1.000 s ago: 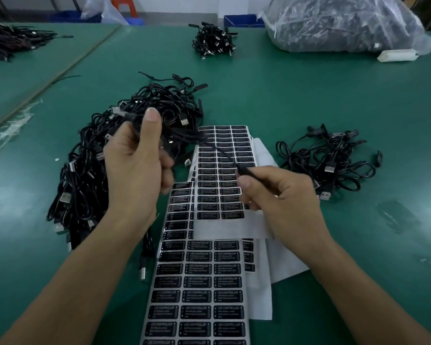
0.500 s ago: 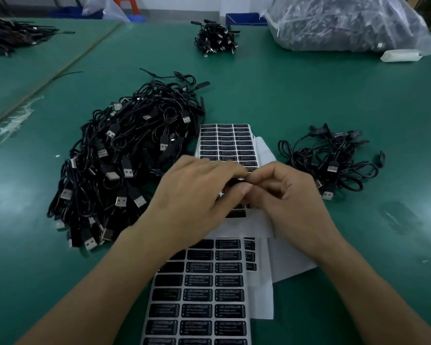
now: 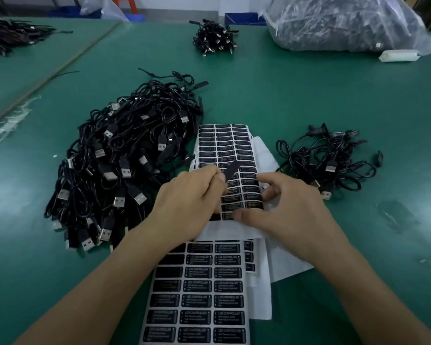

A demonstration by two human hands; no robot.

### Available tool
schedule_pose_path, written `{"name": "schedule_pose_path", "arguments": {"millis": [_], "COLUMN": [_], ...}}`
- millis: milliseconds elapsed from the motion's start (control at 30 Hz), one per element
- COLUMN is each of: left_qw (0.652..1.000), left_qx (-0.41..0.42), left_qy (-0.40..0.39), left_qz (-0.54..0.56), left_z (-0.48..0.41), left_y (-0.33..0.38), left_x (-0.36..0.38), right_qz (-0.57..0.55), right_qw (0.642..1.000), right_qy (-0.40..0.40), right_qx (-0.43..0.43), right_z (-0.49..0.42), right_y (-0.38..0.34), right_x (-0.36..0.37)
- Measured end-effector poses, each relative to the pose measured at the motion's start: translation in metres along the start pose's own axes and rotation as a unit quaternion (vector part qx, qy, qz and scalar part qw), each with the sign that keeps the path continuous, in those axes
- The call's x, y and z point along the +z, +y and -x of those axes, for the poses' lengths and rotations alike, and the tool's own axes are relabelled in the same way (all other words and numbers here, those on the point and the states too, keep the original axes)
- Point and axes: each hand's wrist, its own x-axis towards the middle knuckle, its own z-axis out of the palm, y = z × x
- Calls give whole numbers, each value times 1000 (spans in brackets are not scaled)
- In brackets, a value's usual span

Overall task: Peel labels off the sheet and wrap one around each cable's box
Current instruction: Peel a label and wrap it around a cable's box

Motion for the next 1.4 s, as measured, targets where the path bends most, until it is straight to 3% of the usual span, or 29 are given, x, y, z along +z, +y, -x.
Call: {"name": "schedule_pose_path", "arguments": {"millis": [200,333,400,500,633,867,1033,1400], "left_qw": [1000,1000,1000,1000,1000,998,998,987], "left_qx": [-2,-3,2,11,15,7,8,52], "left_qy": [-11,0,7,15,12,7,-18,-34], "left_qz": [12,25,23,21,19,61,56,151], "left_z": [-2,-2,-1,-1,-2,1,1,0], "left_y": [-2,-3,-4,-4,-6,-1,0,-4], "left_x": [2,3,3,5,5,1,-3,-4], "right_qz": [-205,-121,-129,-296,-460,-369,-322,-370], "right_qw": [977,991,989,948,875,915,936,921], "right_qy": [-10,54,62,30,5,-109,-95,-62], "right_qx": [63,15,29,116,150,121,103,104], "right_z": [-6,-2,-2,-5,-10,-7,-6,-5], "right_y": [1,-3,-4,-4,-1,-5,-6,-10], "right_x": [-3,0,-2,-10,-16,-8,-2,8]}}
